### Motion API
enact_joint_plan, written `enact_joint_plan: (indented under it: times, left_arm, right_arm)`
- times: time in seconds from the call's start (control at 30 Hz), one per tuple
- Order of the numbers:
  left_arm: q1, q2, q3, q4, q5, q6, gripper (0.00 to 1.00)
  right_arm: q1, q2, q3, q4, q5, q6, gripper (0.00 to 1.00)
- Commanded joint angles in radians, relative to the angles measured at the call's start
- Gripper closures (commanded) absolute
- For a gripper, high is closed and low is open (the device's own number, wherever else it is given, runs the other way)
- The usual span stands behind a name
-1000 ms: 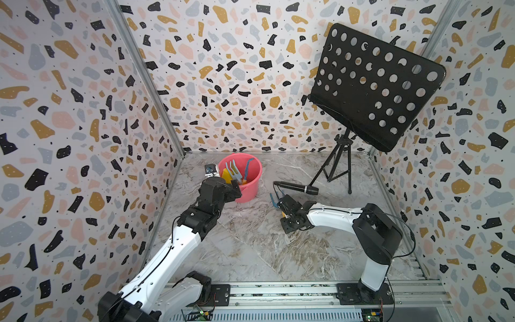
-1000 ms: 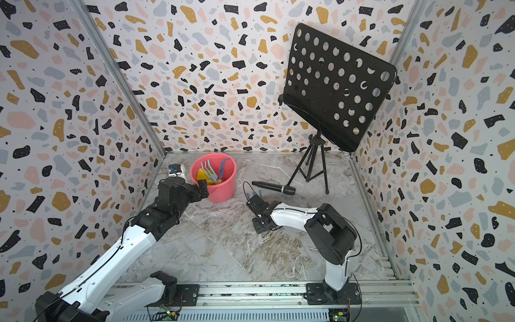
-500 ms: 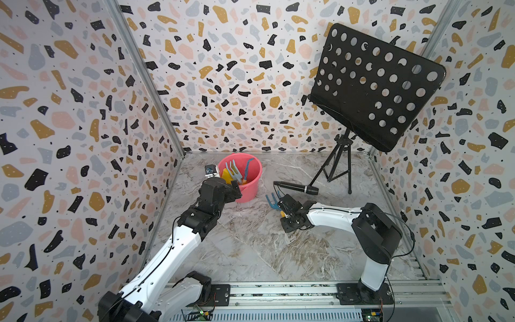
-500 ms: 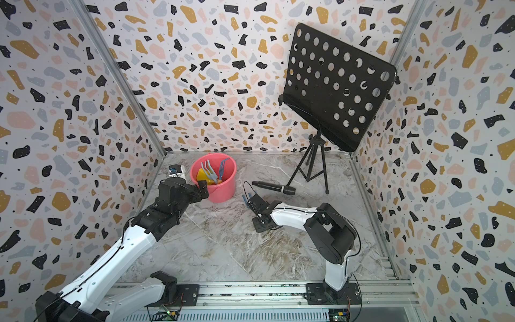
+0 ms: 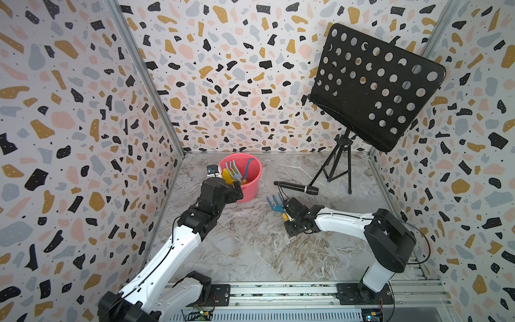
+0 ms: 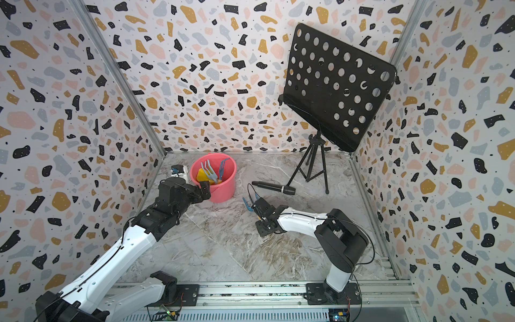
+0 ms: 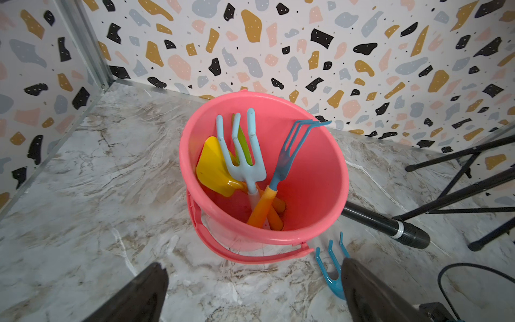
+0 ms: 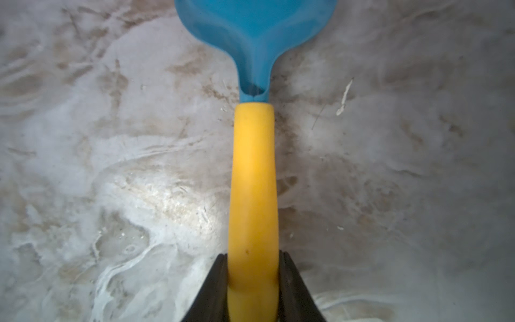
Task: Organize the gardening tools
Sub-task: Pick up the gardening tool from the center of the board.
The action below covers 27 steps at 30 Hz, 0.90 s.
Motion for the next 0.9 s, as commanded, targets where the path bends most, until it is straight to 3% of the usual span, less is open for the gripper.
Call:
enact_joint_plan:
  times: [0.0, 0.3, 0.57, 0.87]
  left_arm:
    - [0.004, -0.005, 0.013, 0.018, 0.090, -0.010, 0.00]
    - [0.005, 0.051, 0.061, 0.016, 0.343, -0.034, 0.01]
    - [-0.002, 0.121, 0.061, 0.133, 0.581, -0.119, 0.01]
    - [-0.060, 0.195, 0.065, 0.262, 0.661, -0.177, 0.00]
  right_arm:
    - [0.001, -0.090, -0.024, 0.068, 0.025, -0.021, 1.00]
    - [0.001, -0.253, -0.124, 0.172, 0.079, -0.049, 1.00]
    - [0.001, -0.371, -0.195, 0.256, 0.102, -0.072, 1.00]
    - [0.001, -0.466, -0.246, 0.344, 0.084, -0.092, 1.00]
